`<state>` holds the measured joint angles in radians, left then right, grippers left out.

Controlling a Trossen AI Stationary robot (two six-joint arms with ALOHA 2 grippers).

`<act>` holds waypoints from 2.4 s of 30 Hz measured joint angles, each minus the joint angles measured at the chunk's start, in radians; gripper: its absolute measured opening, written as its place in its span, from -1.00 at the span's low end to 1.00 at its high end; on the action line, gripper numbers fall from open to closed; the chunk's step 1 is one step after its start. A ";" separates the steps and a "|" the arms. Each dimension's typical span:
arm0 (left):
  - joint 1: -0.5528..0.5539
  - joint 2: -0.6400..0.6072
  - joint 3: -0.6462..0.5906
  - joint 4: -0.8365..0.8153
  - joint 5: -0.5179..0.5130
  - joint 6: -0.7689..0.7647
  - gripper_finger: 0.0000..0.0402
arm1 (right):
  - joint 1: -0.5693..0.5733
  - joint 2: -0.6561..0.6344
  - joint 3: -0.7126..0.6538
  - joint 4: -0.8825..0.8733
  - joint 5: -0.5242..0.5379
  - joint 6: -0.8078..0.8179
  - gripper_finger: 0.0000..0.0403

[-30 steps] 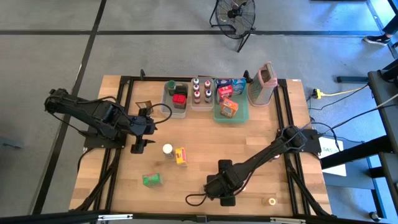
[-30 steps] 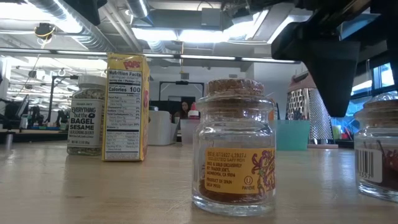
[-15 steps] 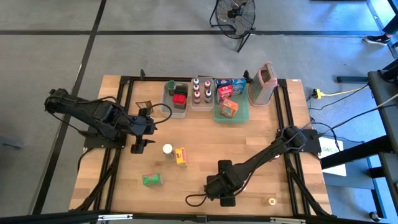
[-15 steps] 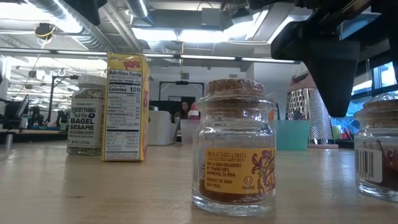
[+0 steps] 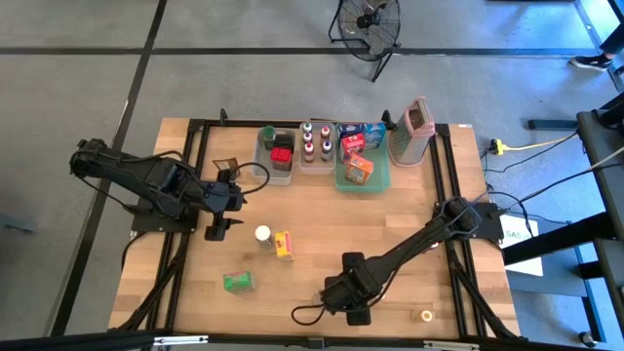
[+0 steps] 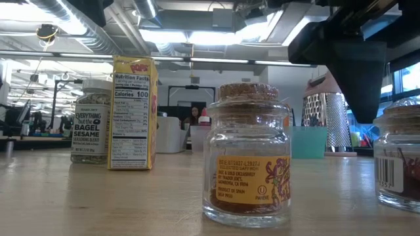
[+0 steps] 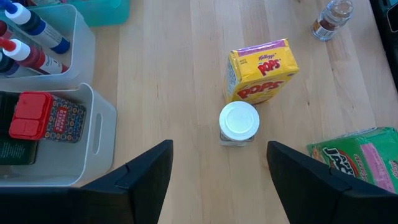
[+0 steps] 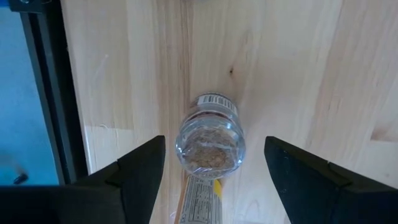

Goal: Pick & Place Kitchen Items
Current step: Put the right brown seasoning bottle into the gray bin

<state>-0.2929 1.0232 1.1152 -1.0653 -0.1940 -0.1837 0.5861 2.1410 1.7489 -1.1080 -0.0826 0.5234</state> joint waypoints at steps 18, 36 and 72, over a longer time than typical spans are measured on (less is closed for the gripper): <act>0.000 0.000 0.000 0.000 0.000 0.008 0.27 | 0.002 0.000 -0.022 0.031 -0.008 -0.024 0.38; 0.000 0.000 0.000 0.000 -0.024 0.019 0.27 | 0.004 0.000 -0.048 0.062 -0.008 -0.042 0.38; 0.000 0.000 0.000 0.000 -0.048 0.067 0.27 | -0.004 -0.002 -0.078 0.106 -0.050 -0.040 -0.12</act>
<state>-0.2928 1.0233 1.1152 -1.0649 -0.2420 -0.1170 0.5823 2.1387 1.6707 -1.0023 -0.1330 0.4834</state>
